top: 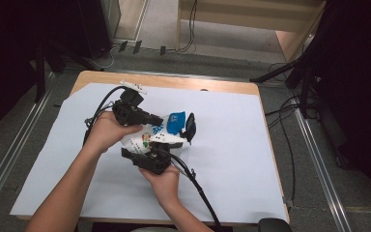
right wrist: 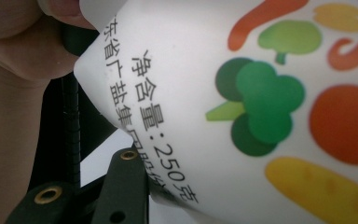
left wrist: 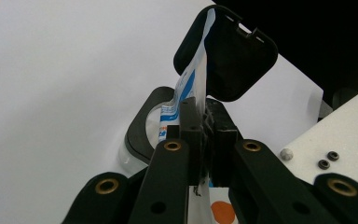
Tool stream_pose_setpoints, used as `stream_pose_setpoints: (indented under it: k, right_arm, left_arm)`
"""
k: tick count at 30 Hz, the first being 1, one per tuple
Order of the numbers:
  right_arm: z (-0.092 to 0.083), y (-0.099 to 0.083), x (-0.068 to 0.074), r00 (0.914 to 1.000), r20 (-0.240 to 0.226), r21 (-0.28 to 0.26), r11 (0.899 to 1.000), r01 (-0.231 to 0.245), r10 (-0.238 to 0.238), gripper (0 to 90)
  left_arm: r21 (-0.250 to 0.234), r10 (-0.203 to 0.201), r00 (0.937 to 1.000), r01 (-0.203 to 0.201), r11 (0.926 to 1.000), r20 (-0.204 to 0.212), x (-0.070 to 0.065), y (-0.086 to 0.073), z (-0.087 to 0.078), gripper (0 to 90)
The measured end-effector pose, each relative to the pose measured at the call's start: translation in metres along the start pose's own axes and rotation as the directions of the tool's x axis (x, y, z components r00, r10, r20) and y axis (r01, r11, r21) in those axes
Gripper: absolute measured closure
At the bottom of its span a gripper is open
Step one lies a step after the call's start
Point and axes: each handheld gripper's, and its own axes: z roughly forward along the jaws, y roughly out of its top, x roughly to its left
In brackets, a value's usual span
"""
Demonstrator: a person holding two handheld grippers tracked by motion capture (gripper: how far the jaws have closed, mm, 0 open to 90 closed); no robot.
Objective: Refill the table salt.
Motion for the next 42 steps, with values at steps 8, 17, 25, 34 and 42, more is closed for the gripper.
stream_pose_setpoints:
  k: [8, 17, 25, 34, 42]
  right_arm:
    - [0.0003, -0.0002, 0.0003, 1.0, -0.001, -0.004, 1.0, -0.002, 0.002, 65.4]
    - [0.0003, -0.0004, 0.0006, 1.0, -0.002, -0.01, 1.0, -0.009, 0.009, 65.4]
    - [0.0008, -0.0003, 0.0012, 0.9998, -0.007, -0.021, 1.0, -0.019, 0.019, 65.4]
    - [0.0003, -0.0001, 0.0008, 0.9998, -0.006, -0.025, 1.0, -0.017, 0.017, 65.4]
    - [0.0003, 0.0003, 0.0011, 0.9998, -0.008, -0.032, 0.999, -0.02, 0.02, 65.4]
  left_arm:
    - [-0.001, 0.0, 1.0, 0.0, 1.0, -0.001, -0.0001, -0.0001, 0.0, 87.9]
    - [-0.002, 0.001, 1.0, -0.001, 1.0, -0.002, -0.0008, 0.0002, 0.0001, 87.7]
    - [-0.009, 0.003, 1.0, -0.003, 1.0, -0.005, -0.0012, 0.0003, 0.0001, 87.7]
    - [-0.012, 0.006, 1.0, -0.006, 0.9999, -0.002, -0.0026, 0.0006, 0.0003, 87.8]
    - [-0.02, 0.006, 0.9999, -0.006, 0.9998, -0.009, -0.0035, 0.0009, -0.0003, 87.8]
